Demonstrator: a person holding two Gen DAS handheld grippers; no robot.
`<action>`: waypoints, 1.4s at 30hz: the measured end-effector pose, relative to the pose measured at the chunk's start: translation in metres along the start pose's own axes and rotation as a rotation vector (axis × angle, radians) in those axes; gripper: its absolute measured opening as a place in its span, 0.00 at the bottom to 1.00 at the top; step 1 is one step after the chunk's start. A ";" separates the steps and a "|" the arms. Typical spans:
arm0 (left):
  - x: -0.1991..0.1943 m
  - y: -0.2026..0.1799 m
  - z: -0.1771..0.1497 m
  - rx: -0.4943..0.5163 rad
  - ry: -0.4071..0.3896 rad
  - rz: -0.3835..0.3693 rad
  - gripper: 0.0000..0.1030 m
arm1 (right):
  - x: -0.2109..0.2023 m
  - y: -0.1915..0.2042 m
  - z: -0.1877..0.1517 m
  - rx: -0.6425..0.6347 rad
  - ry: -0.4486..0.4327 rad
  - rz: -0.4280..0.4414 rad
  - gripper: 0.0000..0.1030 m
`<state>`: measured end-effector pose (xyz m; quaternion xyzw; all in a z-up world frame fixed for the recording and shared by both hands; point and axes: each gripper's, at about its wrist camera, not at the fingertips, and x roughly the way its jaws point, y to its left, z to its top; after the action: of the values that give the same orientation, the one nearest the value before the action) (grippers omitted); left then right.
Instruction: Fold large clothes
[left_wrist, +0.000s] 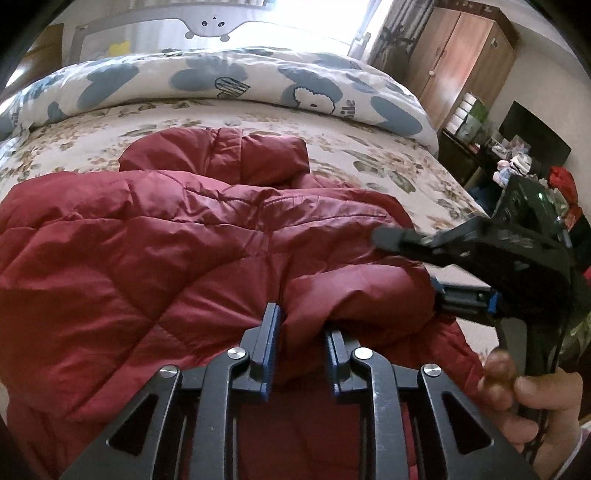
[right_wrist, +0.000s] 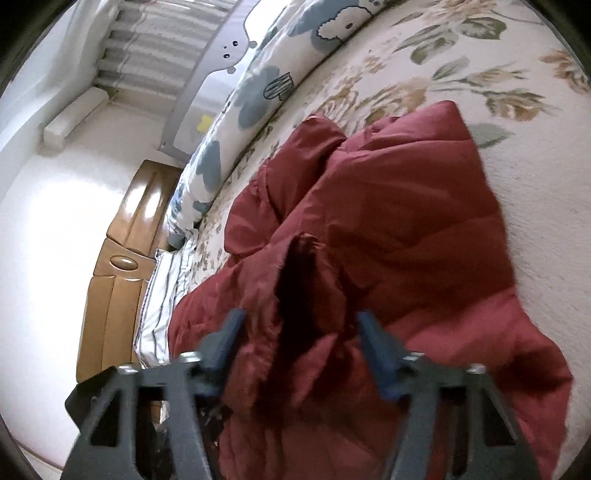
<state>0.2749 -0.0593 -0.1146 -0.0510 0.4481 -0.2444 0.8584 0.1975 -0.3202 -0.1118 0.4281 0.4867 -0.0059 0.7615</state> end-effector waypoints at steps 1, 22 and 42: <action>0.002 -0.001 0.000 -0.002 0.004 -0.002 0.26 | 0.002 0.001 0.000 -0.002 0.004 0.000 0.18; -0.059 0.055 0.018 -0.105 -0.071 0.119 0.74 | -0.026 0.006 -0.002 -0.197 -0.109 -0.282 0.07; 0.023 0.070 0.023 -0.111 0.084 0.291 0.70 | -0.036 0.088 -0.035 -0.489 -0.210 -0.352 0.48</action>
<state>0.3301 -0.0116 -0.1394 -0.0229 0.4991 -0.0941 0.8611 0.1904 -0.2557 -0.0337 0.1389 0.4590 -0.0645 0.8751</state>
